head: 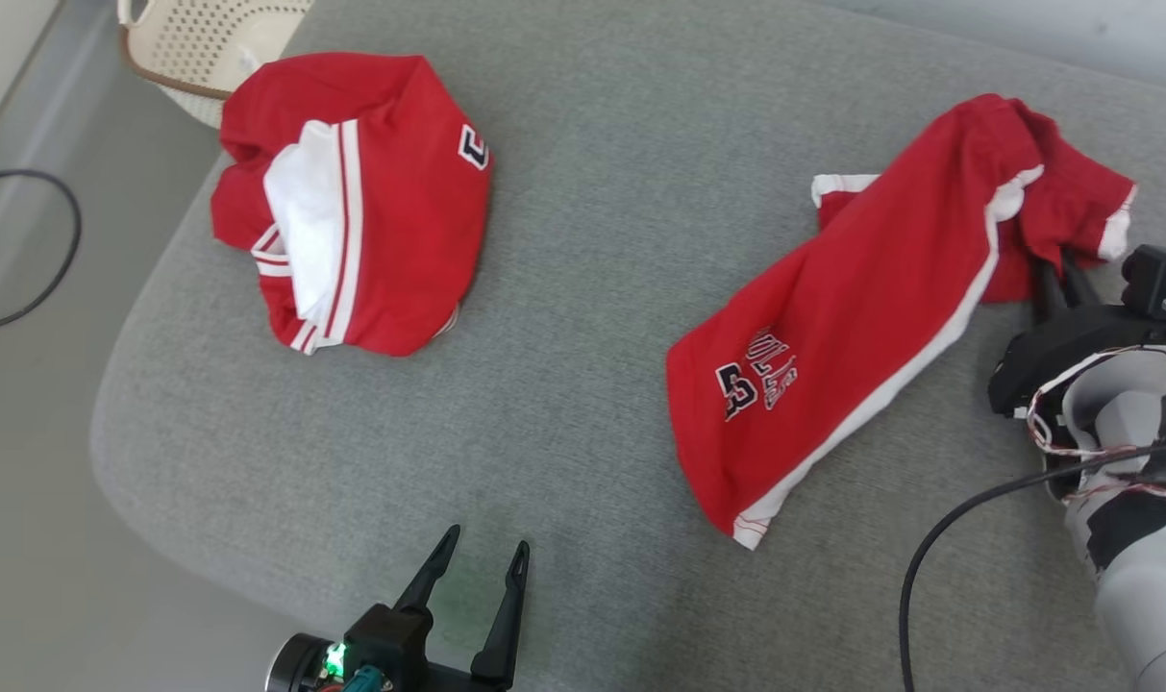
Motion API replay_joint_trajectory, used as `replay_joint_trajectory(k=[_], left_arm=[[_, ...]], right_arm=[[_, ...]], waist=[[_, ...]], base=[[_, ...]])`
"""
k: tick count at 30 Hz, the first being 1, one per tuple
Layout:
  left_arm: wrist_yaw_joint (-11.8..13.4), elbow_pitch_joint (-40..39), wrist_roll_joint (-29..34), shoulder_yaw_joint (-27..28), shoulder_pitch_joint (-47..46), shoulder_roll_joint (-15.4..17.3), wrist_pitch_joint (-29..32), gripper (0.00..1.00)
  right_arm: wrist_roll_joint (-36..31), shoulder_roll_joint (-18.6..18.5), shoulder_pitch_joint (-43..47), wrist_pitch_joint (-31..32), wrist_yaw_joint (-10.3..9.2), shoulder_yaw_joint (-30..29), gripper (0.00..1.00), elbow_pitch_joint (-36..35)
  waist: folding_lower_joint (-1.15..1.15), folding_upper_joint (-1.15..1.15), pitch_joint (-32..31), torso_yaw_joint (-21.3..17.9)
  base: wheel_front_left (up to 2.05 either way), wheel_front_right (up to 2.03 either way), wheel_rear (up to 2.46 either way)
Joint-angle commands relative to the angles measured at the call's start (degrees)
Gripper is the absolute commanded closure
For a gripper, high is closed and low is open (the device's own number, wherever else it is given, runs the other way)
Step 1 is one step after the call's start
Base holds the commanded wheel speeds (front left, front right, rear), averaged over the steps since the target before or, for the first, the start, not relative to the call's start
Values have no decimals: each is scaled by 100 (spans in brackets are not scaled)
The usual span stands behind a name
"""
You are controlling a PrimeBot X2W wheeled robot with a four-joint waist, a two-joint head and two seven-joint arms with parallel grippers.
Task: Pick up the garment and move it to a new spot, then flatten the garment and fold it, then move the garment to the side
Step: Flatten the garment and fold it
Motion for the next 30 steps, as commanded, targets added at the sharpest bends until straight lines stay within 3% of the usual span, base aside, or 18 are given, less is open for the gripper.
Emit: replay_joint_trajectory(k=[1, 13, 30], left_arm=[[-31, -1, 27, 25, 7, 3, -7, 0], [-144, 116, 154, 217, 151, 3, -6, 0], [-248, 198, 220, 485, 476, 6, -7, 0]], right_arm=[[15, 65, 273, 12, 0, 20, 100, -9], [242, 279, 1625, 6, 0, -125, 100, -1412], [310, 444, 3361, 5, 0, -345, 100, -2459]], waist=[[0, 0, -63, -130], [0, 0, -704, -997], [0, 0, -1372, -1883]], base=[[0, 0, 0], [0, 0, 0], [0, 0, 0]])
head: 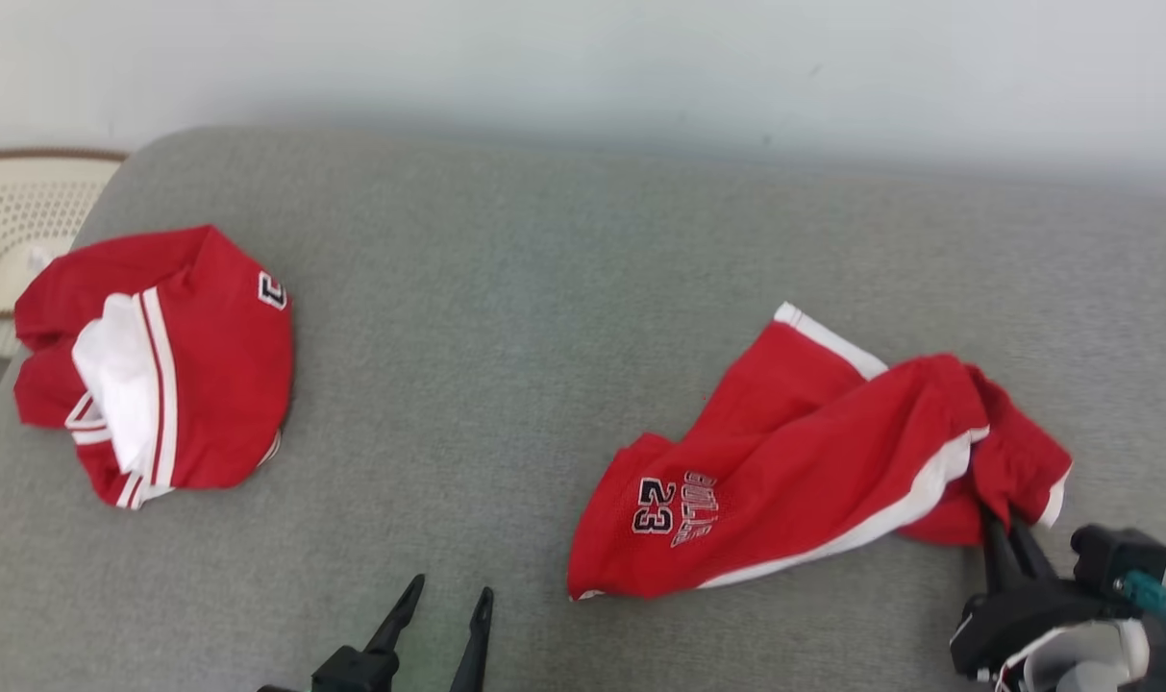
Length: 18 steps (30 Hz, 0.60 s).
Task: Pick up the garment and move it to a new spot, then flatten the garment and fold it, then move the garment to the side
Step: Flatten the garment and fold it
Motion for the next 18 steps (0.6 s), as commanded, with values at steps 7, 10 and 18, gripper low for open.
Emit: replay_joint_trajectory(k=[7, 10, 18], left_arm=[[-82, 11, 82, 165, 206, 6, -7, 0], [-137, -74, 117, 172, 197, 6, -7, 0], [-315, -36, -70, 23, -32, 6, -6, 0]], right_arm=[[-48, 94, 405, -2, 0, -164, 0, -195], [-109, 146, 614, -1, 0, -359, 0, -487], [-223, 262, 886, -1, 0, -530, 0, -1080]], waist=[[0, 0, -387, -351], [0, 0, -468, -452], [0, 0, -378, -873]], base=[[0, 0, 0], [0, 0, 0], [0, 0, 0]])
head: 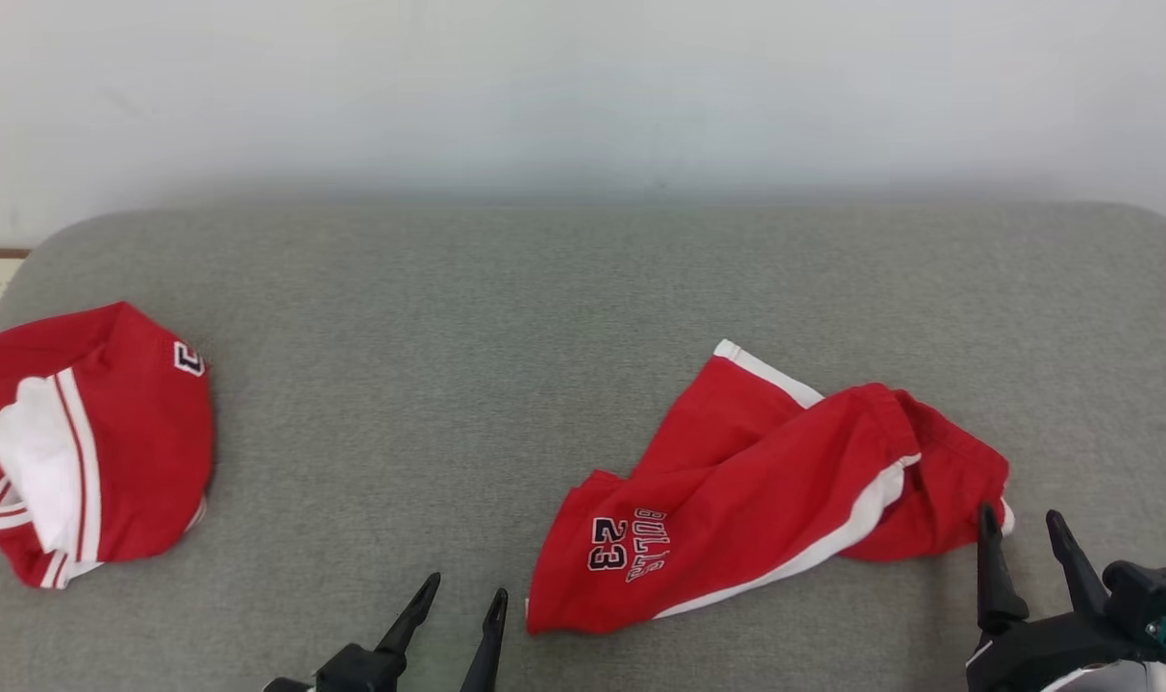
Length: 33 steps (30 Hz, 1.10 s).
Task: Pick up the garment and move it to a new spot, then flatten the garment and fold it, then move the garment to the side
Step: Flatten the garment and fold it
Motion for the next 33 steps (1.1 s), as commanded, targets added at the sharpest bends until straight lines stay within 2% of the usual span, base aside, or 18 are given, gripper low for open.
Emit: replay_joint_trajectory(k=[1, 11, 18, 19, 20, 21, 22, 25, 28, 33], left_arm=[[-43, 59, -98, -36, -119, 7, -7, 0], [-69, 610, -385, -306, -516, 7, -6, 0], [-80, 950, -638, -361, -754, 8, -7, 0], [-83, 965, -650, -365, -793, 8, -7, 2], [-101, 1012, -656, -384, -806, 9, -7, 22], [-122, 1039, -672, -402, -812, 7, -7, 46], [-139, 1045, -673, -413, -826, 7, -7, 52], [-140, 863, -580, -400, -889, 9, -7, 100], [-171, 625, -493, -342, -868, 8, -7, 100], [-80, 231, -385, -43, -910, 9, -7, 100]], right_arm=[[-77, 46, 71, -2, 0, -14, 0, -114], [-192, 248, 53, -2, 0, -45, 0, -466], [-200, 281, -11, -2, 0, -71, 0, -483], [-202, 286, -17, -2, 0, -79, 0, -486], [-208, 289, -20, -3, 0, -89, 0, -488], [-213, 292, -22, -2, 0, -99, 0, -491], [-219, 304, -21, -2, 0, -112, 0, -499], [-208, 330, -24, -2, 0, -154, 0, -515], [-177, 343, -46, -2, 0, -146, 0, -495], [-158, 353, -95, -3, 0, -144, 0, -484]], waist=[[1, 0, 95, -249], [1, 0, 384, -803], [1, 0, 471, -965], [1, 0, 480, -971], [1, 0, 487, -973], [1, 0, 497, -971], [1, 0, 508, -966], [1, 0, 546, -929], [1, 0, 589, -880], [1, 0, 665, -808]], base=[[0, 0, 0], [0, 0, 0], [0, 0, 0], [0, 0, 0], [0, 0, 0], [0, 0, 0], [0, 0, 0], [0, 0, 0], [0, 0, 0], [0, 0, 0]])
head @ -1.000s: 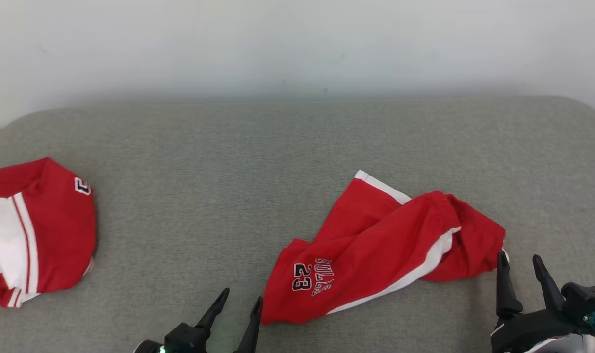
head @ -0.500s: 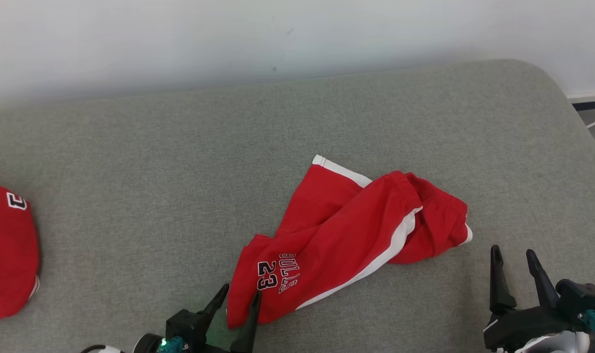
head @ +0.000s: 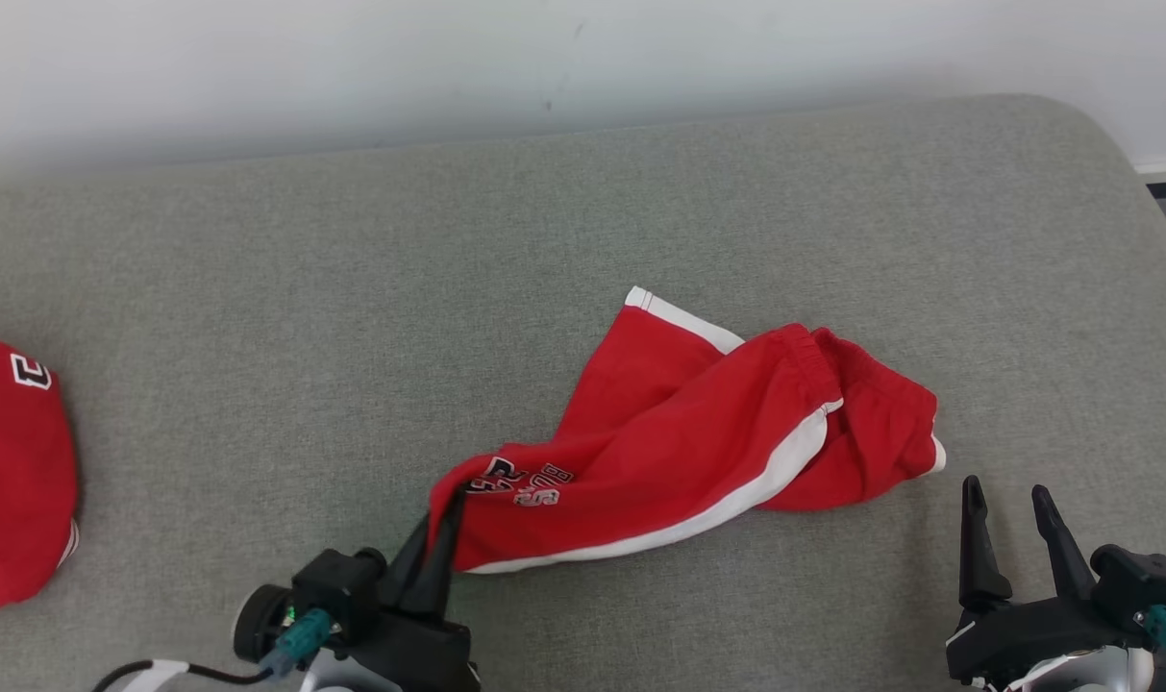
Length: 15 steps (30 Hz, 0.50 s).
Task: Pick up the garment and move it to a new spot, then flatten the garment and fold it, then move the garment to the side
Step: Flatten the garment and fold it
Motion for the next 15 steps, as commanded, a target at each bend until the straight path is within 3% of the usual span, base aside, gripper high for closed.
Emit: replay_joint_trajectory(k=[1, 9, 15], left_arm=[[36, -10, 67, 103, -35, 11, -7, 100], [-25, 641, 409, 790, -567, 113, -7, 100], [-69, 1220, 630, 977, -1136, 206, -7, 100]], right_arm=[[20, 10, -60, -1, 0, 0, 0, 2], [66, -26, -136, -1, 0, 59, 0, 54], [91, -19, -231, -2, 0, 175, 0, 62]], waist=[[-1, 0, 43, 54], [-1, 0, 167, 120], [-1, 0, 287, 44]], base=[[0, 0, 0], [0, 0, 0], [0, 0, 0]])
